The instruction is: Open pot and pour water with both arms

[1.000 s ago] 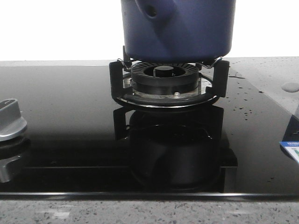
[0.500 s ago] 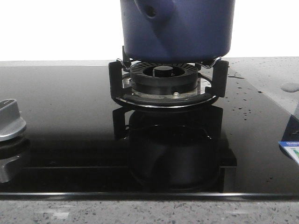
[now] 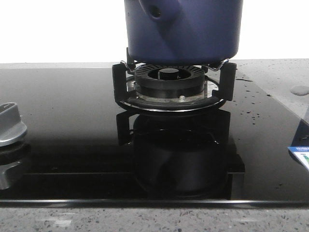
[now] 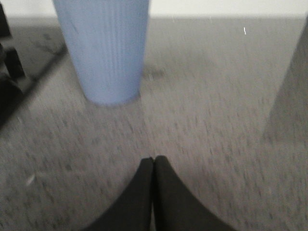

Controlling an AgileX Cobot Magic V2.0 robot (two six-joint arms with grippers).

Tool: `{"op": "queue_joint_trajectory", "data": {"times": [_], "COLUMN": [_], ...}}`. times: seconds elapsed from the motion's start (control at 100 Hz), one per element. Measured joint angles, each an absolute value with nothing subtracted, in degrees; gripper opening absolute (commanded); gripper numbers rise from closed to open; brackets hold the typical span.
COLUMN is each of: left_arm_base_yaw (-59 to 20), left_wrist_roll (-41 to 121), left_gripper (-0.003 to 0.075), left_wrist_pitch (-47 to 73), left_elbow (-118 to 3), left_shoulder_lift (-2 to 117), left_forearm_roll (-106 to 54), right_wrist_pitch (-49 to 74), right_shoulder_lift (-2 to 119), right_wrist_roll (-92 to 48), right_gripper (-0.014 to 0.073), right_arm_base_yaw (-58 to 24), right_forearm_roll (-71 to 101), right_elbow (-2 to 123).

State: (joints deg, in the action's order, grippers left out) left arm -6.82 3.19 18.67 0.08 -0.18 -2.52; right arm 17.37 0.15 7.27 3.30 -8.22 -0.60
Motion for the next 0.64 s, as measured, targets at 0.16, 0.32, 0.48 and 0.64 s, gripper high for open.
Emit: {"op": "queue_joint_trajectory", "data": {"times": [0.16, 0.32, 0.48, 0.64], "left_arm_base_yaw": [-6.8, -6.8, -6.8, -6.8], "left_wrist_roll": [3.2, 3.2, 3.2, 3.2], "left_gripper": [-0.0020, -0.0020, -0.0020, -0.0020], "left_wrist_pitch": [18.8, 18.8, 18.8, 18.8], "left_elbow": [0.1, 0.1, 0.1, 0.1], "left_shoulder_lift": [-0.2, -0.2, -0.2, -0.2], "left_forearm_roll": [-2.6, -2.6, -2.6, -2.6], "right_wrist_pitch": [18.8, 18.8, 18.8, 18.8], "right_shoulder_lift": [-0.6, -0.6, -0.6, -0.6], "right_wrist_roll": [7.1, 7.1, 7.1, 7.1], "right_gripper": [-0.0071, -0.0071, -0.0071, -0.0071], "right_arm_base_yaw": [3.7, 3.8, 3.8, 3.8], "right_forearm_roll": [-7.9, -7.7, -7.7, -7.7], "right_elbow": [-0.6, -0.6, -0.6, -0.6]}}
